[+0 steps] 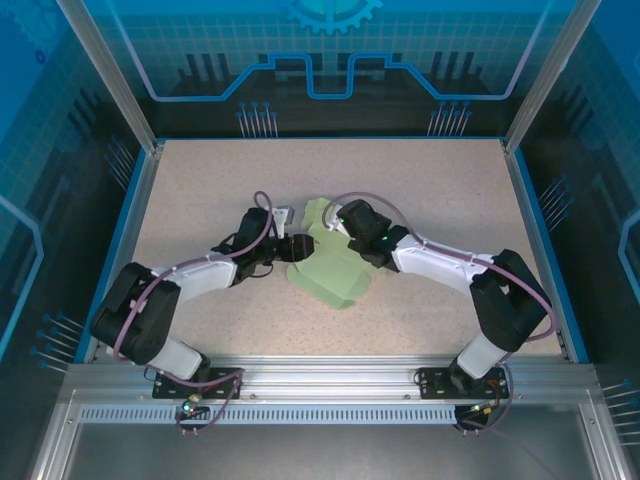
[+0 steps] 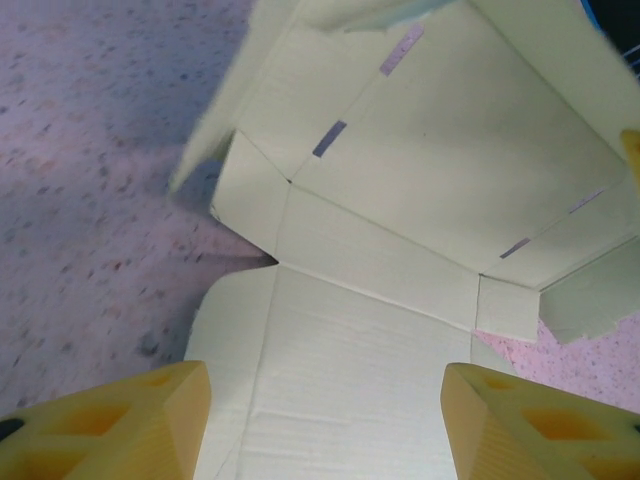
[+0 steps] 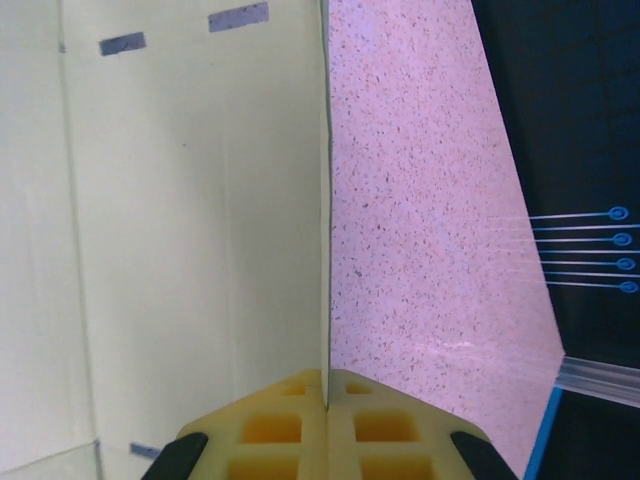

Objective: Fold the paper box

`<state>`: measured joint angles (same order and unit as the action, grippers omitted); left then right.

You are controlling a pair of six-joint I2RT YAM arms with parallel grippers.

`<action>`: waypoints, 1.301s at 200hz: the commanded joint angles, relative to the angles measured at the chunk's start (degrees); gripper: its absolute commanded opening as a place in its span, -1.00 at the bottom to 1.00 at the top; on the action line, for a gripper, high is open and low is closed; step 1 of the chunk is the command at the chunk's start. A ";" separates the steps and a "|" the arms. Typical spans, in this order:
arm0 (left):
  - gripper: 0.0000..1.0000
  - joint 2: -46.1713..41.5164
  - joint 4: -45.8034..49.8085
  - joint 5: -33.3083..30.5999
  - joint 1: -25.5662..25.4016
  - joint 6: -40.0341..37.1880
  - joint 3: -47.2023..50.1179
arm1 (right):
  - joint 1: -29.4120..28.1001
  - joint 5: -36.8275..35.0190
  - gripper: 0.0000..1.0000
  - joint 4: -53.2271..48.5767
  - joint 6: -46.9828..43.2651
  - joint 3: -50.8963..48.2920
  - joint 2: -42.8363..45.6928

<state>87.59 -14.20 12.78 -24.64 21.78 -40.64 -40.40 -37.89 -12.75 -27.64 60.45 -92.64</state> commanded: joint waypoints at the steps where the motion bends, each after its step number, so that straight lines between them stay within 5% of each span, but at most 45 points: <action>1: 0.28 3.38 -1.80 0.96 -1.58 -5.75 -4.06 | 1.85 6.49 -1.00 -5.34 3.55 2.38 2.02; 108: 0.32 13.33 -3.35 -3.47 -2.60 -10.93 -10.49 | 4.01 11.01 -1.00 -9.35 4.79 4.64 0.14; 260: 0.35 15.10 -2.67 -7.94 -2.39 -14.34 -10.55 | 4.02 12.04 -1.00 -11.76 5.67 6.24 -1.80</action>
<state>104.09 -16.60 5.78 -27.27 8.82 -51.66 -36.95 -26.68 -23.14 -23.11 64.64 -93.25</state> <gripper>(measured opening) 0.673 0.053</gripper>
